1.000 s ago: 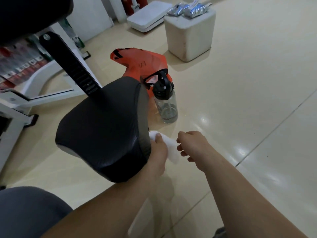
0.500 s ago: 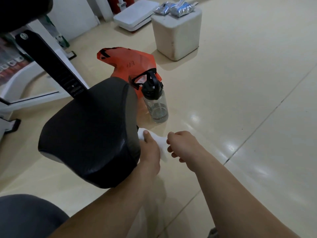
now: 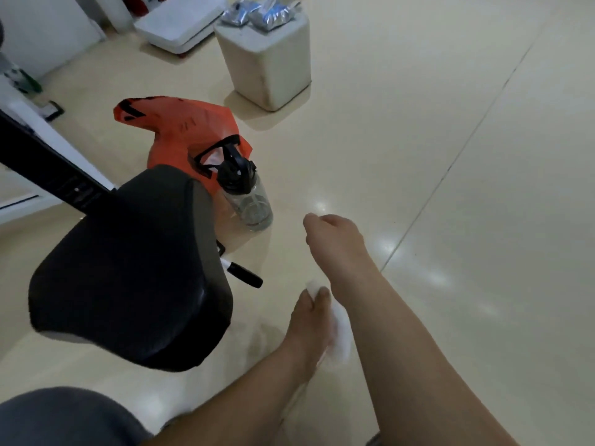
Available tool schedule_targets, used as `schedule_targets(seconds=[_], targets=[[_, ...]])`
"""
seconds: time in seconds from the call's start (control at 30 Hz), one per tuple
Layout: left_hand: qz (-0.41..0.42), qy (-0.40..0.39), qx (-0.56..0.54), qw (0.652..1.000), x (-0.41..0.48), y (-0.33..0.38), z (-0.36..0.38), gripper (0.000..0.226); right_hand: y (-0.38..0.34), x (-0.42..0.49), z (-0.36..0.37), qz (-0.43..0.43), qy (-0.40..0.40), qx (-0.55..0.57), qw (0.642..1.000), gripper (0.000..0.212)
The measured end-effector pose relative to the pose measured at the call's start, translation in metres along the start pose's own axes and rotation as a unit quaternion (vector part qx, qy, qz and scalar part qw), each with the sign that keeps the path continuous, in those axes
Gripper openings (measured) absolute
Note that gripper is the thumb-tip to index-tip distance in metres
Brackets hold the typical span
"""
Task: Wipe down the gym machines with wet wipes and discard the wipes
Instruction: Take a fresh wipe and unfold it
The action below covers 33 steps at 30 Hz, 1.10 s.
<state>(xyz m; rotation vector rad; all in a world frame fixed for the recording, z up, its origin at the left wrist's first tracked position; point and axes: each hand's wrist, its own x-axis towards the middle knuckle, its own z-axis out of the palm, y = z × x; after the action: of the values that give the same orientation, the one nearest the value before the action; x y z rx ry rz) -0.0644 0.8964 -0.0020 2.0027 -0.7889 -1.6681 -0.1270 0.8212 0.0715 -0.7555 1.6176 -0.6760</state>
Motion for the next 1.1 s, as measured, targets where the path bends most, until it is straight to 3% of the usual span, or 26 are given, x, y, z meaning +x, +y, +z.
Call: schedule_targets(seconds=[0.1, 0.23, 0.37, 0.47, 0.6, 0.73, 0.87, 1.1], targets=[[-0.015, -0.016, 0.02, 1.0, -0.048, 0.013, 0.007, 0.039, -0.005, -0.033, -0.032, 0.032, 0.075, 0.047, 0.996, 0.041], [0.024, -0.029, 0.051, 0.998, -0.141, 0.072, 0.008, 0.022, 0.003, -0.102, -0.086, 0.126, 0.131, 0.13, 0.975, 0.032], [0.079, -0.077, 0.083, 0.99, -0.23, 0.143, 0.0, 0.022, -0.036, -0.183, -0.143, 0.204, 0.064, 0.166, 0.963, 0.042], [0.108, -0.14, 0.096, 0.98, -0.299, 0.203, -0.011, 0.024, -0.105, -0.243, -0.178, 0.155, -0.008, 0.17, 0.973, 0.049], [0.122, -0.235, 0.081, 0.961, -0.39, 0.292, -0.029, 0.034, -0.2, -0.324, -0.227, 0.086, 0.03, 0.186, 0.978, 0.039], [0.124, -0.288, 0.068, 0.947, -0.474, 0.365, -0.037, 0.029, -0.266, -0.402, -0.261, 0.045, 0.041, 0.205, 0.977, 0.047], [0.113, -0.33, 0.049, 0.936, -0.532, 0.409, -0.034, 0.029, -0.297, -0.467, -0.283, 0.014, 0.1, 0.207, 0.973, 0.053], [0.172, -0.425, 0.184, 0.87, -0.599, 0.411, -0.033, 0.015, -0.29, -0.574, -0.279, 0.013, 0.22, 0.301, 0.928, 0.044]])
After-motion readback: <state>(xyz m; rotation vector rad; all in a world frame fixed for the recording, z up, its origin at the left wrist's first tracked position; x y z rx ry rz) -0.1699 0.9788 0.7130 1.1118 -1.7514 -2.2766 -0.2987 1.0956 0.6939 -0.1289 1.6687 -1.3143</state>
